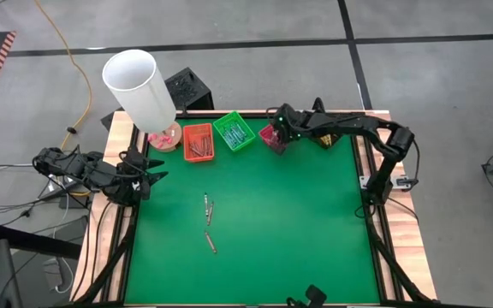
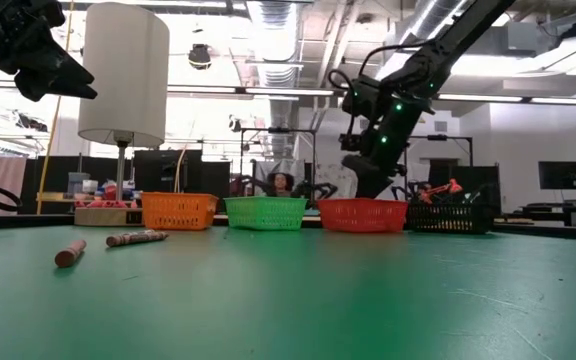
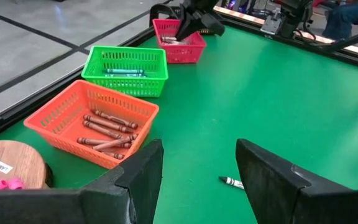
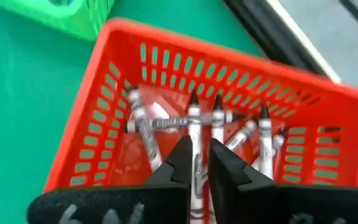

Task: Sort crayons
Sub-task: Put the black crayon into the red bin

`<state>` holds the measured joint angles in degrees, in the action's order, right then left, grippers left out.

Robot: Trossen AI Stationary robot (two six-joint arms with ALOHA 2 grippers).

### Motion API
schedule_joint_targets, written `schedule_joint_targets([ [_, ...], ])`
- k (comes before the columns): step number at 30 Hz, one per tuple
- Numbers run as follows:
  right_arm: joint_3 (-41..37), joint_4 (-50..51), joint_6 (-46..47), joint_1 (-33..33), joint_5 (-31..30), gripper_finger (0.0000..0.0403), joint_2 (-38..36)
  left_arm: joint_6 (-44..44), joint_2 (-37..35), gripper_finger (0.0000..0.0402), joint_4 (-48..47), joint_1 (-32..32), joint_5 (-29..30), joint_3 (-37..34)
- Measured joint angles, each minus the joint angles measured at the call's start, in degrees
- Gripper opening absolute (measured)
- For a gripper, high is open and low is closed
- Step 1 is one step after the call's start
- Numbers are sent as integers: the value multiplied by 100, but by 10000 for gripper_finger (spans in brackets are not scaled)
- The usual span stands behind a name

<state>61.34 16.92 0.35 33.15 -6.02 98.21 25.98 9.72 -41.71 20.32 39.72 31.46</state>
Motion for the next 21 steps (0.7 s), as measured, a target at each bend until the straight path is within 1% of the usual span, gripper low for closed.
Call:
schedule_joint_targets([
  [4,52,-95,-19,32,2,53,0,0,0,192,0,0,0,0],
  [9,179,-126,-20,24,9,75,-7,0,0,192,0,0,0,0],
  [11,291,-126,6,-35,112,81,-81,0,0,192,0,0,0,0],
  [13,441,-210,127,-129,373,82,-202,0,0,192,0,0,0,0],
  [16,588,-359,328,-434,766,83,-351,0,0,192,0,0,0,0],
  [21,627,-857,555,-1359,910,83,-395,0,0,192,0,0,0,0],
])
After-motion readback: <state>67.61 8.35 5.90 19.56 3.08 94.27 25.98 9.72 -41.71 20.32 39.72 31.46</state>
